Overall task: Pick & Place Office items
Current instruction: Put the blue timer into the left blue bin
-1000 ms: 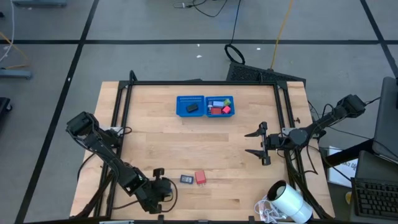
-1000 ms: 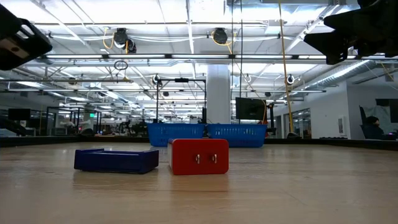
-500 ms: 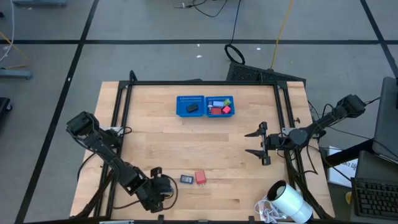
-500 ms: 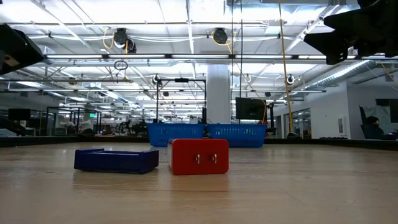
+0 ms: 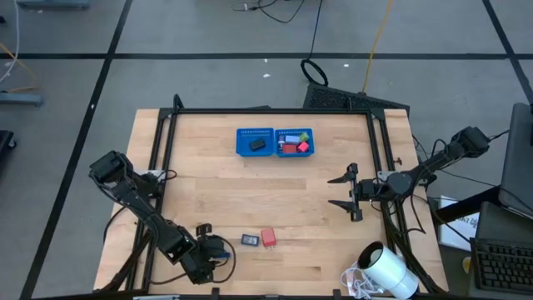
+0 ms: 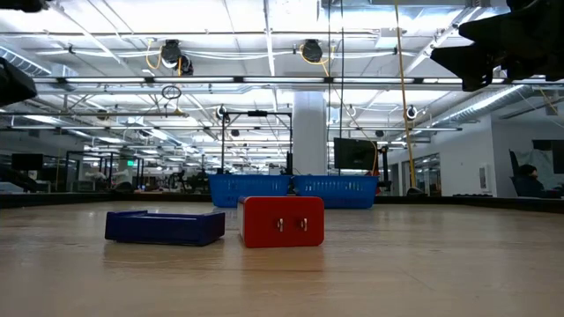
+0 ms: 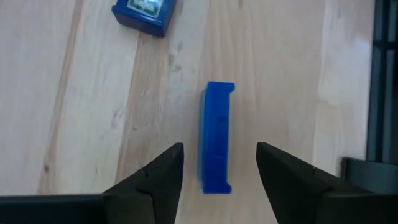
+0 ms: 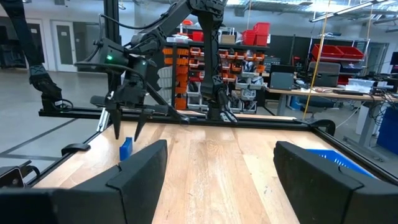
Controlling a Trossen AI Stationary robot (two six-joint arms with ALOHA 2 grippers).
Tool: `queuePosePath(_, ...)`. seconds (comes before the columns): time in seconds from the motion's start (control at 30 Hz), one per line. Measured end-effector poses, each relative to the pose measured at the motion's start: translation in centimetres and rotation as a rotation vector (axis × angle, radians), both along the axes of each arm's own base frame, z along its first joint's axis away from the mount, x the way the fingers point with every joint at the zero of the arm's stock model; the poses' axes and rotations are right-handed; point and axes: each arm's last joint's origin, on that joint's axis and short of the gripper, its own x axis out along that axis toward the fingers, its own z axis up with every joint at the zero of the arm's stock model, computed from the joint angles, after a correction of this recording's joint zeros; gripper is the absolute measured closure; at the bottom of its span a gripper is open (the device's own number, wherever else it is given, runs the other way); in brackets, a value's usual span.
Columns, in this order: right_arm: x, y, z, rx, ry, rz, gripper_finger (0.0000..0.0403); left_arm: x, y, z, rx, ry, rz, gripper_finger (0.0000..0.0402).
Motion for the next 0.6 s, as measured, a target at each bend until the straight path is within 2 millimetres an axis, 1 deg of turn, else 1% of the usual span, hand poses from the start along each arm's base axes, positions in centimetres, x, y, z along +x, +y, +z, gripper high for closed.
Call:
queuePosePath(0.1, 0.0, 0.0, 0.0, 0.000, 0.000, 0.000, 0.0121, -0.2, -0.2, -0.1, 0.004, -0.004, 0.002, 0.0208)
queuePosePath(0.4, 0.0, 0.0, 0.0, 0.000, 0.000, 0.000, 0.0121, 0.0, -0.6, -2.0, 0.051, 0.031, 0.005, 0.0227)
queuePosePath(0.6, 0.0, 0.0, 0.0, 0.000, 0.000, 0.000, 0.0121, 0.0, -0.6, -2.7, 0.064, 0.061, -0.001, 0.0244)
